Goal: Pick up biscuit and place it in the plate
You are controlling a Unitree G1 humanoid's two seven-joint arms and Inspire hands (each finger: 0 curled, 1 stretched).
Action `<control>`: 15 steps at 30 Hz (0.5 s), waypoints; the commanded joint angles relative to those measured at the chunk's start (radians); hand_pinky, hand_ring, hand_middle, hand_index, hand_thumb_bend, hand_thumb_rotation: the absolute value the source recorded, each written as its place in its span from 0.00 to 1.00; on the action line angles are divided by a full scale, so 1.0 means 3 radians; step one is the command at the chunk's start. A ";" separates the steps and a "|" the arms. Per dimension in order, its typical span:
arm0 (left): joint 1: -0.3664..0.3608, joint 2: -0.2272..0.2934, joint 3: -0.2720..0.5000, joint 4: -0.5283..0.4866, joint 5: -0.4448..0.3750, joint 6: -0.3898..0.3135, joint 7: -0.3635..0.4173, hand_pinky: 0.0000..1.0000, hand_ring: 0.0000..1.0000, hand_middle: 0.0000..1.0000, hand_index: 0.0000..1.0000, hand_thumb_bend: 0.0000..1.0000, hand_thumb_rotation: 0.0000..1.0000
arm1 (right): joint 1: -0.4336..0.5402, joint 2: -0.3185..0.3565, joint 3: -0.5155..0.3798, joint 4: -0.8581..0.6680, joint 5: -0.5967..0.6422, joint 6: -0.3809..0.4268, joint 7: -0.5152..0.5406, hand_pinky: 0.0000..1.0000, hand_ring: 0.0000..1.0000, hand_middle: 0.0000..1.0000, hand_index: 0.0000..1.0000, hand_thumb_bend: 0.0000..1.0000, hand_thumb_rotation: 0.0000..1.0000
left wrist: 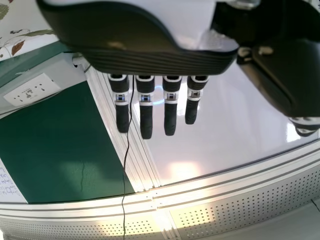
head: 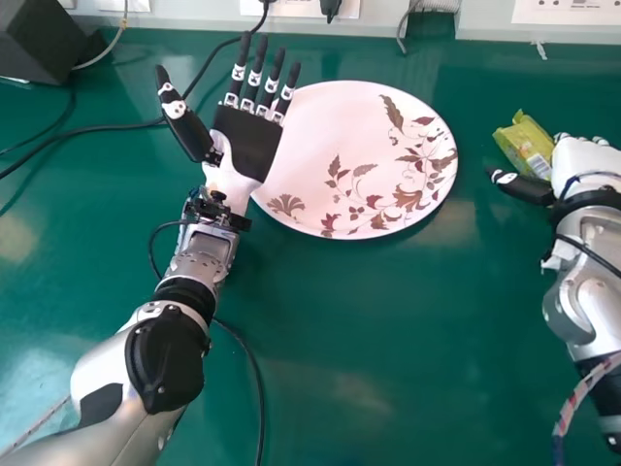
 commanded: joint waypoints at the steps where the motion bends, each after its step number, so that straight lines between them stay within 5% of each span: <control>1: 0.0089 0.0025 0.0009 0.0035 -0.0007 0.0032 -0.0020 0.79 0.82 0.86 0.93 1.00 0.30 | 0.0013 0.0017 0.0045 0.0065 0.0009 0.0075 -0.0037 0.84 0.90 0.95 0.94 0.96 0.59; 15: 0.0093 0.0033 0.0017 0.0028 -0.0025 0.0056 -0.0042 0.71 0.77 0.81 0.92 1.00 0.27 | -0.0077 0.0144 0.0239 0.0340 -0.0038 0.0319 -0.0339 0.83 0.89 0.94 0.93 0.95 0.63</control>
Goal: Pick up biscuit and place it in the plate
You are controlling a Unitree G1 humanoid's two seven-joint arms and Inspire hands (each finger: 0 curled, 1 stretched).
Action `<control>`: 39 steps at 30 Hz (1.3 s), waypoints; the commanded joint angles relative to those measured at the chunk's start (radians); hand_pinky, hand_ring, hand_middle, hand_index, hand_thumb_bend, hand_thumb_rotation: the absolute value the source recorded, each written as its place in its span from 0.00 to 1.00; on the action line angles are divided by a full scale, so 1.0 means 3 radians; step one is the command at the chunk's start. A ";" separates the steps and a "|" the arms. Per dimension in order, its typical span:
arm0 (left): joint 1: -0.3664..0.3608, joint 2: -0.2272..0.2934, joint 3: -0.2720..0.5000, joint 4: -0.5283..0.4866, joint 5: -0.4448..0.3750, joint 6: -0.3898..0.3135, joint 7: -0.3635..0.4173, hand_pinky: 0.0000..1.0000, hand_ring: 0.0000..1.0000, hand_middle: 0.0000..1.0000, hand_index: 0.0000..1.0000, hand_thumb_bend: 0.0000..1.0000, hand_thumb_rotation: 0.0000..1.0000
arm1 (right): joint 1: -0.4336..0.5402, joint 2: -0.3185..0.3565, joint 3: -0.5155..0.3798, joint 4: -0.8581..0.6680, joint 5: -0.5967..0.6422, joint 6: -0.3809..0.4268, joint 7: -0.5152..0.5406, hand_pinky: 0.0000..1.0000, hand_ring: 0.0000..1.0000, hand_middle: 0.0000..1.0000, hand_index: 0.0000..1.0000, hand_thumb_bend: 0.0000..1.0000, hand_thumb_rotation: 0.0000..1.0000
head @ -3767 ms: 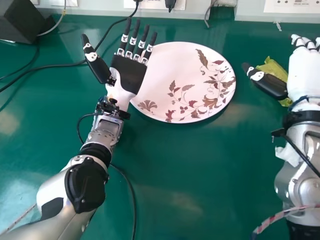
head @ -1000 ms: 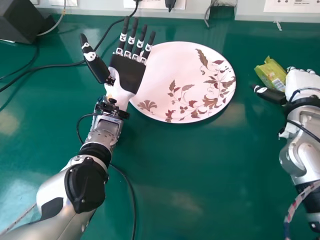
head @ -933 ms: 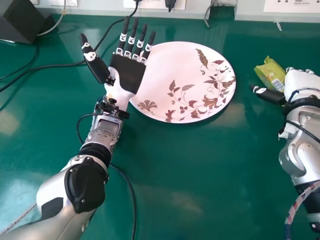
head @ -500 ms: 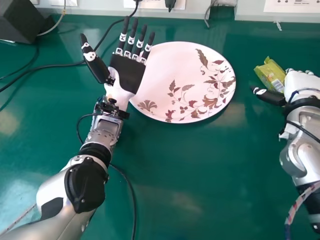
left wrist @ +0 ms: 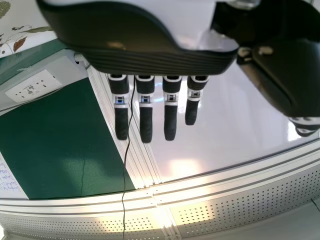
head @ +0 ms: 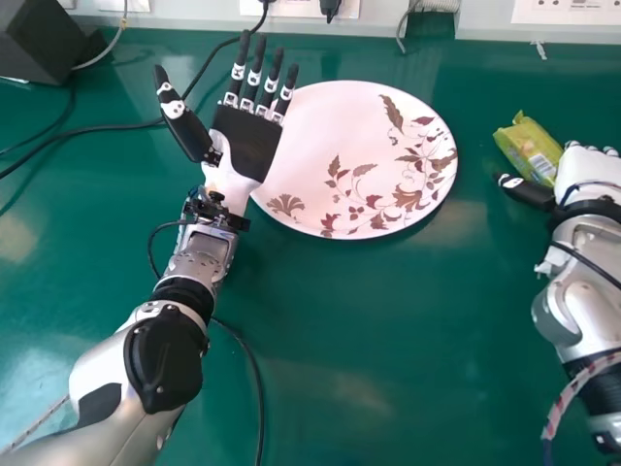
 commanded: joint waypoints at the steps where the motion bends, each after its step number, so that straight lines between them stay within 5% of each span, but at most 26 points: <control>1: 0.0092 0.0022 0.0012 0.0027 -0.0014 0.0026 -0.0047 0.71 0.77 0.81 0.92 1.00 0.27 | 0.0002 0.0017 0.0071 0.0073 -0.0007 0.0022 -0.0026 0.83 0.90 0.94 0.93 0.94 0.63; 21: 0.0083 0.0039 0.0033 0.0025 -0.0051 0.0121 -0.0063 0.66 0.76 0.81 0.91 1.00 0.26 | -0.0108 -0.0018 0.0167 0.0397 0.0161 0.0020 -0.0203 0.82 0.90 0.94 0.91 0.95 0.57; 39: 0.0071 0.0070 0.0071 0.0032 -0.0160 0.0345 -0.0091 0.65 0.77 0.83 0.92 1.00 0.23 | -0.0062 -0.0226 0.0192 0.0255 0.0415 -0.0226 0.0143 0.76 0.87 0.92 0.91 0.88 0.45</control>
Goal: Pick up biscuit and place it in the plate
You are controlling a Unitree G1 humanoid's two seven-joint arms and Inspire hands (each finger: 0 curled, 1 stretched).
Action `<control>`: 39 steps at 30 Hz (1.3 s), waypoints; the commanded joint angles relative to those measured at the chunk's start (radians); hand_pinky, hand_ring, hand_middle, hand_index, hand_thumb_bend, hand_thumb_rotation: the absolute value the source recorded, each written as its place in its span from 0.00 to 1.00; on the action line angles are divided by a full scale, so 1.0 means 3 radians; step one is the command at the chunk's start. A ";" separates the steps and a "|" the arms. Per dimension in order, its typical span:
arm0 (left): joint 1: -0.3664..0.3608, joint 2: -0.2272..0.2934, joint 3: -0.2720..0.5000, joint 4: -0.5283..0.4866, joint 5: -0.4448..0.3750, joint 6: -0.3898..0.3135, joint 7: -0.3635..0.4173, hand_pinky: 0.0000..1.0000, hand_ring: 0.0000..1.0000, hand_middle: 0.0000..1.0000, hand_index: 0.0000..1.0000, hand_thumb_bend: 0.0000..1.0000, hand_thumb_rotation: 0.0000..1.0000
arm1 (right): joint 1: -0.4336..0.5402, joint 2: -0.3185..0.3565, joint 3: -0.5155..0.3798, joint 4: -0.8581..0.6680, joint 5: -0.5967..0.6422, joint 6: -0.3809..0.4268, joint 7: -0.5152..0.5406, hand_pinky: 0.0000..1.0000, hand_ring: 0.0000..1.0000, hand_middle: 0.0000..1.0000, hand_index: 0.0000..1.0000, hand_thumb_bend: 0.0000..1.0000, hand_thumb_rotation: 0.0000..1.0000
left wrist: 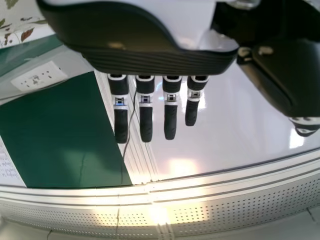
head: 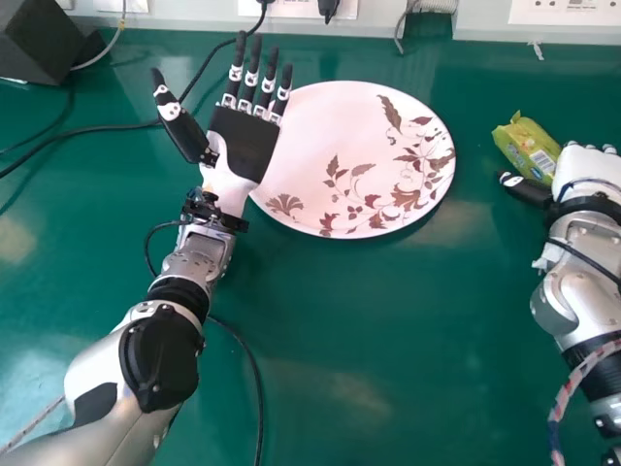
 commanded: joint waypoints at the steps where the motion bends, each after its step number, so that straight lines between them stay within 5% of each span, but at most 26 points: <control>1: 0.0062 0.0012 0.0038 0.0031 -0.0023 0.0024 -0.0047 0.65 0.76 0.83 0.92 1.00 0.23 | 0.0112 -0.0005 0.0029 0.0001 0.0121 -0.0092 0.0113 0.75 0.87 0.92 0.91 0.88 0.43; 5: 0.0060 0.0017 0.0052 0.0033 -0.0052 0.0082 -0.0083 0.62 0.74 0.82 0.93 1.00 0.23 | 0.0143 -0.0046 0.0010 -0.0069 0.0198 -0.0133 0.0166 0.74 0.86 0.92 0.90 0.82 0.40; 19: 0.0035 0.0024 0.0154 0.0041 -0.0100 0.0172 -0.0016 0.62 0.75 0.83 0.94 1.00 0.23 | 0.0180 -0.0094 0.0008 -0.0201 0.0267 -0.0114 0.0242 0.64 0.74 0.85 0.82 0.77 0.02; 35: 0.0012 0.0020 0.0260 0.0040 -0.0220 0.0319 0.0174 0.65 0.78 0.84 0.94 1.00 0.23 | 0.0194 -0.0111 0.0010 -0.0245 0.0265 -0.0102 0.0237 0.48 0.58 0.65 0.69 0.68 0.00; 38: 0.0007 0.0042 0.0302 0.0057 -0.0297 0.0506 0.0216 0.65 0.78 0.84 0.94 1.00 0.23 | 0.0194 -0.0116 0.0003 -0.0248 0.0270 -0.0105 0.0232 0.45 0.54 0.51 0.66 0.55 0.00; 39: 0.0008 0.0045 0.0309 0.0057 -0.0315 0.0536 0.0218 0.65 0.78 0.84 0.94 1.00 0.23 | 0.0196 -0.0115 -0.0001 -0.0249 0.0271 -0.0108 0.0224 0.44 0.52 0.46 0.57 0.53 0.00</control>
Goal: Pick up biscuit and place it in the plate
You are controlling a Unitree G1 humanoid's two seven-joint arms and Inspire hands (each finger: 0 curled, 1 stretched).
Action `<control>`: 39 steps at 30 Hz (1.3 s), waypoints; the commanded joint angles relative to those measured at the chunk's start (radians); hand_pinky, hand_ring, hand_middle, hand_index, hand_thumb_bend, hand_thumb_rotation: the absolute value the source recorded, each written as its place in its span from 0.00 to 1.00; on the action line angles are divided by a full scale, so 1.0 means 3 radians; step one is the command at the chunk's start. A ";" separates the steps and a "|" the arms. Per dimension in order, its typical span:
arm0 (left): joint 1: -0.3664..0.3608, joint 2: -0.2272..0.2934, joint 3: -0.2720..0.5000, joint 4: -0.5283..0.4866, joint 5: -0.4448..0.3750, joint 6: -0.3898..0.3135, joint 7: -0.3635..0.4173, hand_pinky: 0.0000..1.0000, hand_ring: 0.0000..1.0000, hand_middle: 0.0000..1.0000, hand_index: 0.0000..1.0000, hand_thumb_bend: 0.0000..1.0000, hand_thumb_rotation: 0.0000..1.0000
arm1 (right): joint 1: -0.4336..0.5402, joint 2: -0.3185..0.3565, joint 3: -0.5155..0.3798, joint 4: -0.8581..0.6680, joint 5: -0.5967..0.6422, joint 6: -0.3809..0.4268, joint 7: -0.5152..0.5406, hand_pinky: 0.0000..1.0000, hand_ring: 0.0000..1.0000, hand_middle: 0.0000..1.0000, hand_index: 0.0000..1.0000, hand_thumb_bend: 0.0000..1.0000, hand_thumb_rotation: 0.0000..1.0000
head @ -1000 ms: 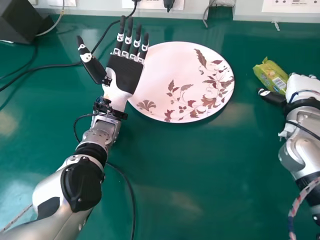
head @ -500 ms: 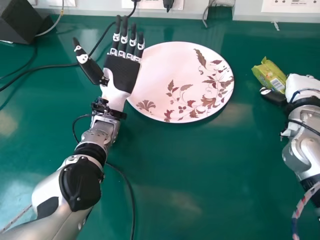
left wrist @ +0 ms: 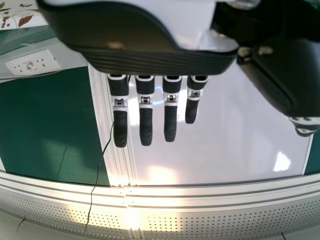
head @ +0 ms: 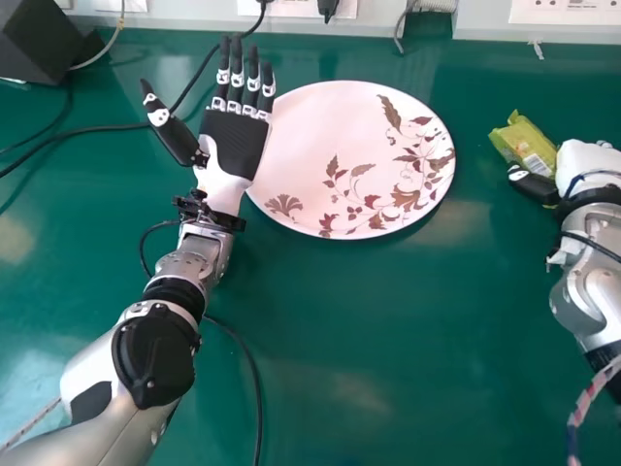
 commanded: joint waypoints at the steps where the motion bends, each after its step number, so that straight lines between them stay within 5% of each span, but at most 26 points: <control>1: 0.0015 0.0013 0.0048 0.0028 -0.0055 0.0087 0.0008 0.65 0.78 0.84 0.94 1.00 0.23 | 0.0128 0.0035 0.0028 0.0018 0.0074 -0.0020 0.0079 0.43 0.51 0.44 0.54 0.52 0.00; 19: -0.0035 0.0012 -0.0023 -0.0033 -0.0036 0.0115 0.0017 0.64 0.78 0.84 0.93 1.00 0.23 | 0.0153 0.0022 -0.0009 -0.0057 0.0089 -0.0026 0.0106 0.19 0.26 0.44 0.49 0.51 0.00; 27: -0.0052 -0.0005 -0.0088 -0.0066 -0.0026 0.0066 -0.0020 0.66 0.79 0.85 0.93 1.00 0.24 | 0.0161 0.0026 -0.0023 -0.0164 0.0060 0.0040 0.0157 0.14 0.18 0.40 0.49 0.50 0.00; 31: -0.0059 -0.0011 -0.0117 -0.0072 -0.0017 0.0041 -0.0072 0.66 0.80 0.85 0.93 1.00 0.24 | 0.0178 0.0018 -0.0031 -0.0230 0.0046 0.0058 0.0171 0.13 0.12 0.47 0.48 0.51 0.00; 39: -0.0076 -0.0025 -0.0139 -0.0073 -0.0023 0.0043 -0.0031 0.66 0.79 0.85 0.92 1.00 0.25 | 0.0218 0.0003 -0.0057 -0.0376 0.0030 0.0119 0.0239 0.15 0.11 0.47 0.48 0.51 0.00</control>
